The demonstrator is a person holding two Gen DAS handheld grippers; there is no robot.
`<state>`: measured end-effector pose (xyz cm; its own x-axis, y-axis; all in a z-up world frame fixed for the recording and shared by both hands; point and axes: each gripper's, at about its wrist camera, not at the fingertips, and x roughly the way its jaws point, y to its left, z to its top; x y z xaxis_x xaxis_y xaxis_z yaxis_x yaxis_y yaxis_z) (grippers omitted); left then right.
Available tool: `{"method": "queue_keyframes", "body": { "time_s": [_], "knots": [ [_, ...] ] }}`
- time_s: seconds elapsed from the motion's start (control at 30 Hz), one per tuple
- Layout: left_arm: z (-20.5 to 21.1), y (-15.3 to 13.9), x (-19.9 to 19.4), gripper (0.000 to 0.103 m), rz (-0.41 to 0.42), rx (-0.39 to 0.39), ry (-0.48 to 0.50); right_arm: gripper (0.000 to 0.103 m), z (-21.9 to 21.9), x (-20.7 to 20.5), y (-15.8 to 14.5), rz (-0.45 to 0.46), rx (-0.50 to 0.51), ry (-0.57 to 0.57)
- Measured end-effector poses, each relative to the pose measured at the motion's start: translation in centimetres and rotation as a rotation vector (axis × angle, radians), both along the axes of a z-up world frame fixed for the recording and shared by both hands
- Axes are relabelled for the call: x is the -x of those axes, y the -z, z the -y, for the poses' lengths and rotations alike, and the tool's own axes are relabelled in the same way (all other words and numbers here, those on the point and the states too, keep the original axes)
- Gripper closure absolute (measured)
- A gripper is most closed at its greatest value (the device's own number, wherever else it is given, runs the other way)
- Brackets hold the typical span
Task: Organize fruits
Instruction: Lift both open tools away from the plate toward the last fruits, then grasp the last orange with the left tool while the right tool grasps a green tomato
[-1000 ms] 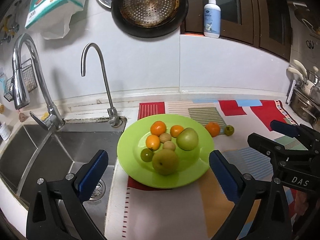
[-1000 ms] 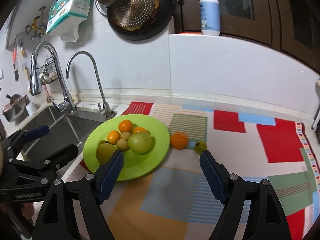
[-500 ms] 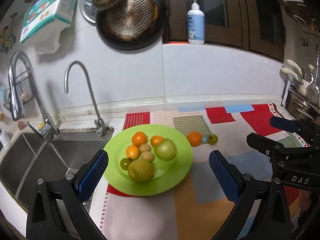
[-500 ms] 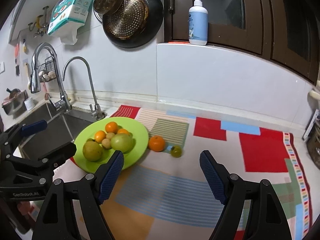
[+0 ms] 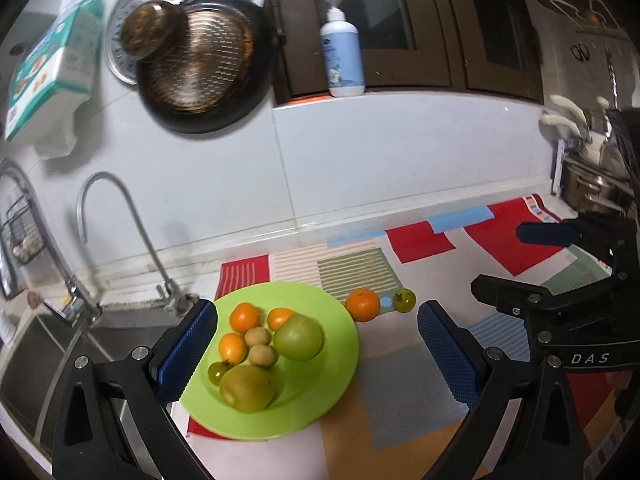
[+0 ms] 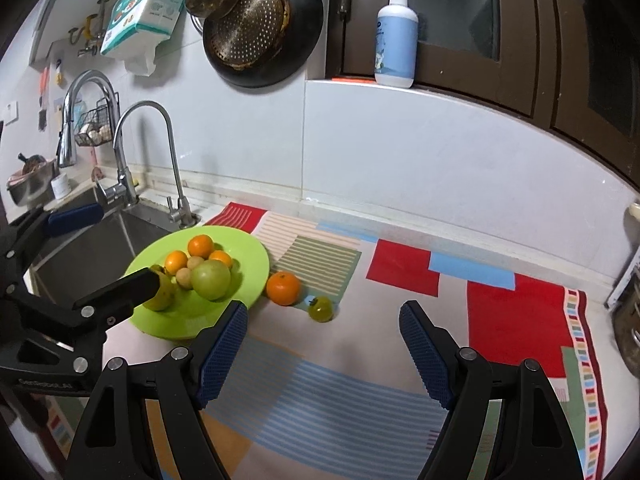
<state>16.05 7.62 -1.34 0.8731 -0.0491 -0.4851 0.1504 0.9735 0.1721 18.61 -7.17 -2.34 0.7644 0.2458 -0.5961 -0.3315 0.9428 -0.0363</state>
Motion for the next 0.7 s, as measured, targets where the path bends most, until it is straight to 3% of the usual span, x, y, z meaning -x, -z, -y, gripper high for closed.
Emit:
{"method": "queue_keyframes", "body": {
  "time_s": [0.43,0.57,0.7],
  "knots": [
    [2.0,4.2,-6.2,0.008,-0.110,-0.142,0.152,0.030,0.1,-4.8,4.7,-0.097,0.034,-0.050],
    [2.3,5.5,-8.2,0.016,-0.147,-0.176,0.189,0.035,0.0,-6.5,6.1,-0.129,0.033,-0.073],
    [2.4,6.8,-10.7,0.029,-0.258,-0.167,0.248,0.040,-0.2,-8.3,7.7,-0.173,0.022,-0.097]
  ]
}}
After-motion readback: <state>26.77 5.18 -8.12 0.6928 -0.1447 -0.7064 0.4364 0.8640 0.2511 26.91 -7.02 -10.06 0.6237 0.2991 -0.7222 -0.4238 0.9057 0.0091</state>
